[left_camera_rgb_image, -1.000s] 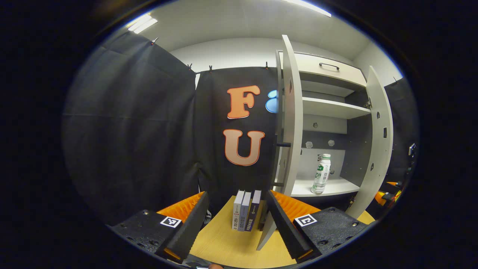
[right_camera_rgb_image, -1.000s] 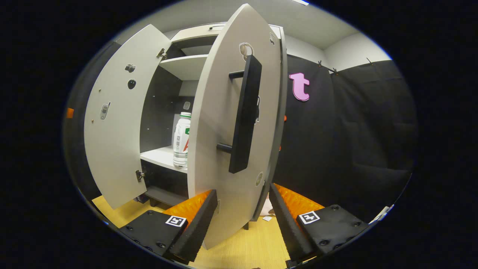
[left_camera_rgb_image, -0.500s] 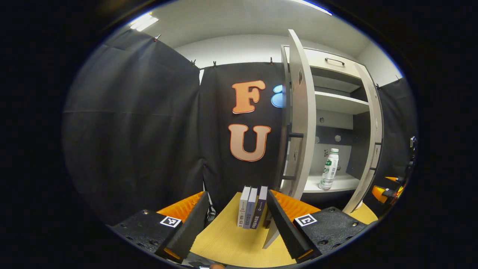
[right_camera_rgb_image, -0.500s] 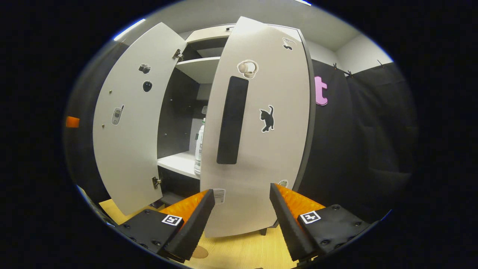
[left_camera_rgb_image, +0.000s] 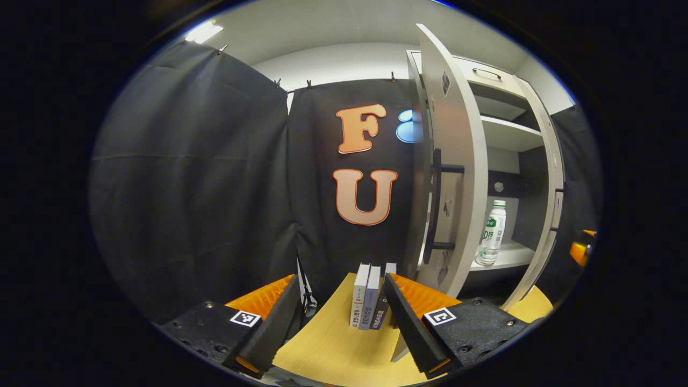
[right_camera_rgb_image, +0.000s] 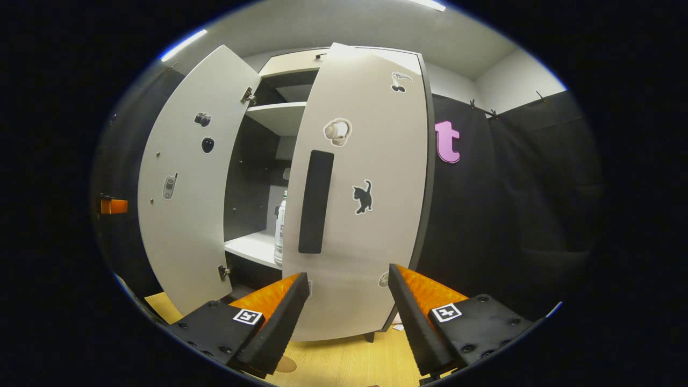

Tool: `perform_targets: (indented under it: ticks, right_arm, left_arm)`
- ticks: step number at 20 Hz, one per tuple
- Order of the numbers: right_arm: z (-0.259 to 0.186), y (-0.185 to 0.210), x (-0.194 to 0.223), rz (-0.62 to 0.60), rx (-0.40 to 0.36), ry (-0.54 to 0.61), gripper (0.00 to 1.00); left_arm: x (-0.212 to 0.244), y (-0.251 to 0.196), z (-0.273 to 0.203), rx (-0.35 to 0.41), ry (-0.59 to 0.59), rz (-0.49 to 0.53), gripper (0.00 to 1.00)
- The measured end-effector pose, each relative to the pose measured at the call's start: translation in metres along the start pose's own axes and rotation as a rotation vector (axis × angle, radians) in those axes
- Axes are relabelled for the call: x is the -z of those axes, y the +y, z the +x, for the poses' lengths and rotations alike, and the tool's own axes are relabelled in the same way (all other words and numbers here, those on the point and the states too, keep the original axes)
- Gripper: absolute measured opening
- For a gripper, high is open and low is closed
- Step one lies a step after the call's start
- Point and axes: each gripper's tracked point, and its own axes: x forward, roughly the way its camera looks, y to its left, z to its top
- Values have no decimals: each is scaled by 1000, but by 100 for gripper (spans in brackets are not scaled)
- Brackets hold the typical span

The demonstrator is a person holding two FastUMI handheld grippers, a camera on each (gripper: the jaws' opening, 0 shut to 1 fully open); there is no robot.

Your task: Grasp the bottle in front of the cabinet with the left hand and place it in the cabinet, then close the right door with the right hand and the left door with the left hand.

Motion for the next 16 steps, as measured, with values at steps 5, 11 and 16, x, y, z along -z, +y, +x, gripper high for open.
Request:
perform_targets:
  ticks: [5,11,16]
  right_arm:
    - [-16,-10,-14,-21,23,-32,98]
    - [-32,-26,-25,-22,64,-55,98]
    - [-38,-41,-23,-19,102,-59,98]
  left_arm:
    - [22,-11,32,23,37,-41,94]
    - [33,-33,51,65,55,-61,95]
    - [40,-49,55,86,70,-61,96]
